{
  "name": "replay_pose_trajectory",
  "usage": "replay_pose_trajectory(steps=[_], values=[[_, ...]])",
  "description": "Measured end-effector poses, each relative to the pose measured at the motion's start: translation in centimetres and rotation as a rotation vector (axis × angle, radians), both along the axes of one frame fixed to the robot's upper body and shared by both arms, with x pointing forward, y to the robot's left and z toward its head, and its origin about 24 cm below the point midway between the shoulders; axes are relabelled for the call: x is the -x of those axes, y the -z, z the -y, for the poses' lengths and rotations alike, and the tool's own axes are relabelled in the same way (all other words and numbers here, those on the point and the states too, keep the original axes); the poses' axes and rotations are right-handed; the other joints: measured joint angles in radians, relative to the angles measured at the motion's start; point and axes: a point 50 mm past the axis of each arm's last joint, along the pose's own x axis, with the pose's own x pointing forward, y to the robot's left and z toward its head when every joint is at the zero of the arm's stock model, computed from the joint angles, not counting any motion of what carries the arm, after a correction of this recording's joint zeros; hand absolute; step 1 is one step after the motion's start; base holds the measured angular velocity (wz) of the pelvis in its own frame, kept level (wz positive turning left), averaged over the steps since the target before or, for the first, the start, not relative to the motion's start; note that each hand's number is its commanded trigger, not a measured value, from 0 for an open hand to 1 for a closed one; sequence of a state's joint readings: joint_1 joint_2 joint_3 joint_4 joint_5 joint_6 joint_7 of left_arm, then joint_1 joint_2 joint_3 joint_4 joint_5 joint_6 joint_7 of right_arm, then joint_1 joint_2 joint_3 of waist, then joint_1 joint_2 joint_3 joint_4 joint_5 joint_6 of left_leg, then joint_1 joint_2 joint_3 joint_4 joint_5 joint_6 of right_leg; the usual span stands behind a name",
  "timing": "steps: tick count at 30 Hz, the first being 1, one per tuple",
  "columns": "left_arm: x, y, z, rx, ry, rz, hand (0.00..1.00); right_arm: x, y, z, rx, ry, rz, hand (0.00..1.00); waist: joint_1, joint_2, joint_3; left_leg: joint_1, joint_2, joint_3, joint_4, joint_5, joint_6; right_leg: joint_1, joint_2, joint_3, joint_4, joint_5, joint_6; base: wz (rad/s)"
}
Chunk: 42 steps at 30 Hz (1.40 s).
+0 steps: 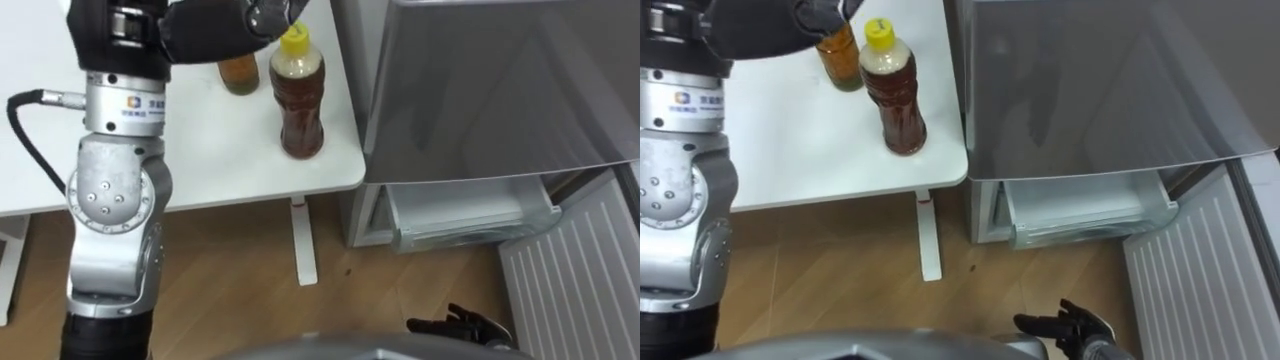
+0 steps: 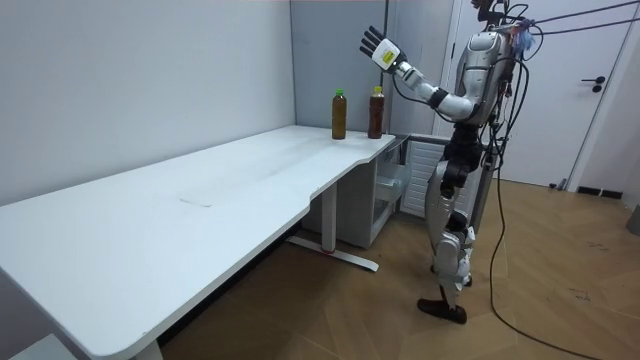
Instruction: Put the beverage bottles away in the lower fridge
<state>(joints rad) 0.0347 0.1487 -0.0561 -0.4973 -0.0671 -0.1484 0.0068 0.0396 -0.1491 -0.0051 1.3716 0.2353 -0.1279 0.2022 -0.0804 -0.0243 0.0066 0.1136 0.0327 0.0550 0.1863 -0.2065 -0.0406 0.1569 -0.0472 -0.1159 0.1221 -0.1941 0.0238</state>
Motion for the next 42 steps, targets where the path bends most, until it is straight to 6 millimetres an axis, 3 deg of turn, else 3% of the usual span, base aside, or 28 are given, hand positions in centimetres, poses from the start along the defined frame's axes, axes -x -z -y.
replay_pose_trajectory(steps=[7, 16, 42], values=[[-0.2, 0.6, 0.5, -0.033, 0.050, -0.056, 0.00, -0.2, 0.0, -0.1, 0.001, -0.013, -0.012, 0.00, 0.000, -0.006, 0.0008, -0.001, 0.000, 0.001, 0.000, 0.000, 0.000, 0.000, 0.000, 0.000, 0.000, 0.000, 0.000, 0.00], [-0.6, 1.5, 0.8, -0.062, 0.092, -0.122, 0.00, -0.3, 0.0, -0.1, 0.004, -0.017, -0.014, 0.00, 0.002, 0.003, -0.0048, 0.002, 0.001, 0.001, 0.001, 0.000, 0.000, 0.000, 0.001, 0.001, 0.010, 0.000, 0.000, 0.00], [-0.5, 2.0, 0.7, -0.063, 0.092, -0.145, 0.00, -0.2, 0.0, 0.0, 0.009, -0.011, -0.014, 0.00, 0.002, 0.010, -0.0013, 0.000, 0.002, 0.002, 0.003, 0.000, 0.000, 0.000, 0.005, 0.012, 0.011, 0.000, 0.000, 0.00]])
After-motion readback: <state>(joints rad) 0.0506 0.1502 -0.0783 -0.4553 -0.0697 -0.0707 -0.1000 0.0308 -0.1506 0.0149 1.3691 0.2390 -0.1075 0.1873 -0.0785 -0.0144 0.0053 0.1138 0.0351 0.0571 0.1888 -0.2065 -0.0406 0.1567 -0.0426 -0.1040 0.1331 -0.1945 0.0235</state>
